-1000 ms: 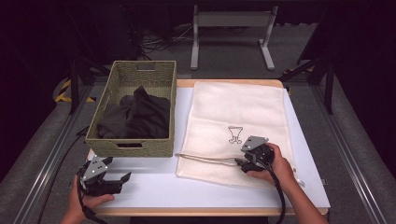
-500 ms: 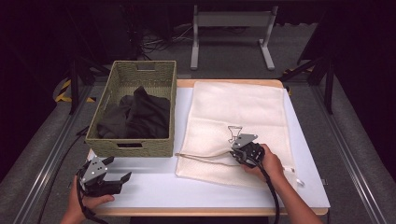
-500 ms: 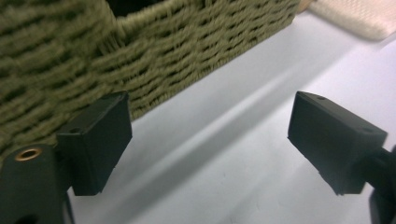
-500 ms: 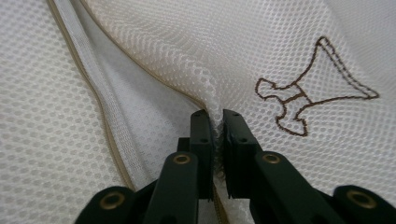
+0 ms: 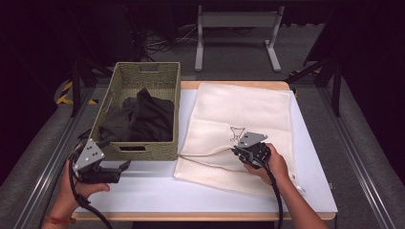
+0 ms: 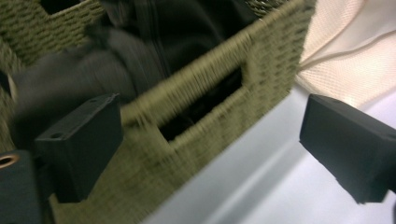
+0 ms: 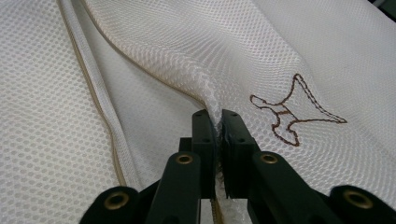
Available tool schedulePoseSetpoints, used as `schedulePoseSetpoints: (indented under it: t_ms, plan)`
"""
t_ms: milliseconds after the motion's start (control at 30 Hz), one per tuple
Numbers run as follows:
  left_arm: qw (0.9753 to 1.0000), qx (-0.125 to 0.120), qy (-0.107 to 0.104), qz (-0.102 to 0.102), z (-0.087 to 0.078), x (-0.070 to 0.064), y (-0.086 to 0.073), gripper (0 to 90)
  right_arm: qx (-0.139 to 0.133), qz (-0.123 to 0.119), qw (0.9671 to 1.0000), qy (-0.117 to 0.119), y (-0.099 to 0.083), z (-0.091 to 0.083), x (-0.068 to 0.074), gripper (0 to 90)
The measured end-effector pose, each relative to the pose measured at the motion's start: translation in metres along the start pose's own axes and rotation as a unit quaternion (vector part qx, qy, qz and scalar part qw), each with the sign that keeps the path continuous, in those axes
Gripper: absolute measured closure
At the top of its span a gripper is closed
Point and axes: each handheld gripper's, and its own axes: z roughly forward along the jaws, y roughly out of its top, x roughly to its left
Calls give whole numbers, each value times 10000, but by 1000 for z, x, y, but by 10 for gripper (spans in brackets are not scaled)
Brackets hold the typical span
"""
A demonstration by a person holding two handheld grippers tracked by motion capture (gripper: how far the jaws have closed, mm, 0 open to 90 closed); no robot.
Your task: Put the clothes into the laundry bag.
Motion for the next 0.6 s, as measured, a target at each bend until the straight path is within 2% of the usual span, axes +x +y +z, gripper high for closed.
schedulePoseSetpoints:
  t_ms: [67, 167, 267, 300, 367, 400, 433, 467, 500, 567, 600]
  plan:
    - [9997, 164, -45, 169, 8, 8, 17, 49, -33, -4, 10000, 17, -1, -2, 0, 850]
    - [9991, 239, -214, 287, 23, 21, 43, 43, -118, 102, 9999, 71, -2, -5, -1, 848]
    - [9982, 349, -296, 397, 36, 26, 57, 42, -126, 93, 9998, 92, -3, -5, -1, 847]
    - [9977, 408, -370, 396, 42, 28, 62, 41, -133, 93, 9998, 95, -3, -5, -1, 847]
    - [9965, 605, -530, 236, 57, 33, 70, 40, -138, 89, 9998, 110, -3, -5, -1, 844]
    - [9943, 891, -484, 329, 71, 37, 74, 41, -155, 140, 9997, 146, -4, -5, -2, 842]
    - [9943, 891, -484, 329, 71, 37, 74, 36, -155, 140, 9997, 146, -4, -5, -2, 842]
    - [9921, 1098, -416, 438, 79, 38, 75, 36, -162, 169, 9996, 165, -5, -5, -2, 842]
    - [9905, 1220, -442, 459, 84, 39, 75, 37, -149, 165, 9996, 186, -5, -5, -2, 842]
    - [9842, 1614, -598, 420, 98, 43, 78, 40, -149, 142, 9996, 205, -6, -6, -3, 841]
    - [9842, 1617, -571, 433, 100, 44, 80, 42, -161, 173, 9995, 206, -6, -6, -3, 834]
